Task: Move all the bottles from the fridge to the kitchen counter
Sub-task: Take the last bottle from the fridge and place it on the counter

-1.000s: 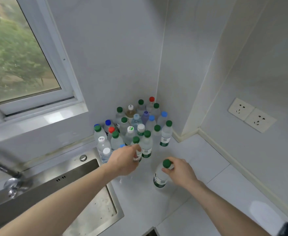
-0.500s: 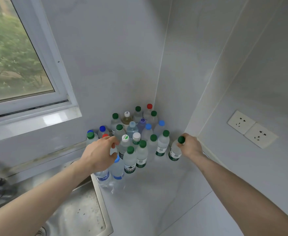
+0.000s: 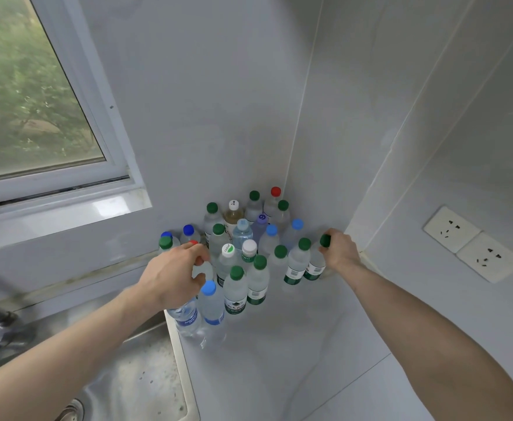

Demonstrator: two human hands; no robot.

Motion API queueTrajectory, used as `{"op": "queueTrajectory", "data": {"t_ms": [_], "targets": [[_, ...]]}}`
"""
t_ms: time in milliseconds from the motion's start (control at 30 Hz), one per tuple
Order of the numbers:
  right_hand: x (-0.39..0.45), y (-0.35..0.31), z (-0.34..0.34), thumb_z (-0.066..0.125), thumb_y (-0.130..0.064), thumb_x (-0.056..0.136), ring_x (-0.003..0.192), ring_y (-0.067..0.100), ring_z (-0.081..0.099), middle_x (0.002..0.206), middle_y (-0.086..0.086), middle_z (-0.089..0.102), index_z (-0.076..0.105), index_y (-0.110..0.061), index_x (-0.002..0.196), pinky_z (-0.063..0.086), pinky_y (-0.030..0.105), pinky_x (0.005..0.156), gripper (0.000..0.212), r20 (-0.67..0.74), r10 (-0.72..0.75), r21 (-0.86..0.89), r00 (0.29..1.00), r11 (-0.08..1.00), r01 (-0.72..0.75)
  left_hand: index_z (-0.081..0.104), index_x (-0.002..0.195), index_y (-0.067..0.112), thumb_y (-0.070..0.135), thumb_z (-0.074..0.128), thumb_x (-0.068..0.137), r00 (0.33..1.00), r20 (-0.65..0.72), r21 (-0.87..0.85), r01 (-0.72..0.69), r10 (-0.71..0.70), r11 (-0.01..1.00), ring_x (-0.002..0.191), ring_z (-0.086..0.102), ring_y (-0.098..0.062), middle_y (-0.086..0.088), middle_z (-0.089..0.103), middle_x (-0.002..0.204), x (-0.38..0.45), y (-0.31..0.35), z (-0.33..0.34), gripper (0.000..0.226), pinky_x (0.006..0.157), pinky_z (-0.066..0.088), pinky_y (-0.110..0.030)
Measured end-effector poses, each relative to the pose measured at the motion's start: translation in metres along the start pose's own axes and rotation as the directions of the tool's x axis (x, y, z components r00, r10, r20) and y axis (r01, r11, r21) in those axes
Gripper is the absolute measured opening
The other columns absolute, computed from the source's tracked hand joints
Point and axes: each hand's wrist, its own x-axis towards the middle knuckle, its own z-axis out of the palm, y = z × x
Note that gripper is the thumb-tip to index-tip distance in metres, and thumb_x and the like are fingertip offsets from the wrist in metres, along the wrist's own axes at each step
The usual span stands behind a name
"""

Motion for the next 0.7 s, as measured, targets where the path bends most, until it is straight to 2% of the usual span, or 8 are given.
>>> {"op": "queueTrajectory", "data": {"t_ms": [300, 367, 467, 700], "targets": [[0.014, 0.001, 0.004, 0.068, -0.013, 0.092, 0.094, 0.038, 0.064, 0.107, 0.016, 0.07, 0.064, -0.012, 0.106, 0.053, 0.039, 0.081, 0.014, -0.017, -0.05, 0.021, 0.999, 0.999, 0.05, 0.056, 0.124, 0.032, 0.034, 0.066, 0.093, 0.999, 0.035, 0.022, 0.016, -0.017, 1.0, 0.095, 0.061, -0.011, 0.015, 0.061, 0.119, 0.002, 0.004, 0.002, 0.033, 0.077, 0.057, -0.03], [0.015, 0.001, 0.005, 0.067, -0.012, 0.093, 0.1, 0.039, 0.064, 0.114, 0.017, 0.07, 0.065, -0.011, 0.116, 0.052, 0.039, 0.085, 0.023, -0.021, -0.051, 0.02, 0.998, 0.998, 0.052, 0.056, 0.125, 0.031, 0.033, 0.067, 0.093, 0.999, 0.041, 0.025, 0.017, -0.018, 1.0, 0.096, 0.061, -0.012, 0.015, 0.061, 0.12, 0.002, 0.005, 0.003, 0.034, 0.077, 0.057, -0.03], [0.014, 0.001, 0.002, 0.068, -0.013, 0.094, 0.12, 0.04, 0.061, 0.133, 0.016, 0.065, 0.059, -0.013, 0.14, 0.049, 0.039, 0.098, 0.047, -0.019, -0.064, 0.009, 0.998, 0.998, 0.065, 0.055, 0.125, 0.031, 0.033, 0.067, 0.092, 0.999, 0.042, 0.025, 0.024, -0.025, 0.999, 0.096, 0.062, -0.012, 0.015, 0.061, 0.12, 0.001, 0.004, 0.004, 0.035, 0.078, 0.058, -0.031], [0.004, 0.005, -0.007, 0.065, -0.009, 0.092, 0.115, 0.039, 0.062, 0.127, 0.014, 0.067, 0.062, -0.016, 0.132, 0.052, 0.039, 0.093, 0.04, 0.017, -0.097, -0.035, 0.995, 0.995, 0.097, 0.055, 0.127, 0.031, 0.036, 0.068, 0.091, 0.997, 0.051, 0.042, 0.049, -0.051, 0.998, 0.101, 0.062, -0.013, 0.015, 0.06, 0.125, -0.004, 0.003, 0.004, 0.039, 0.079, 0.057, -0.029]]}}
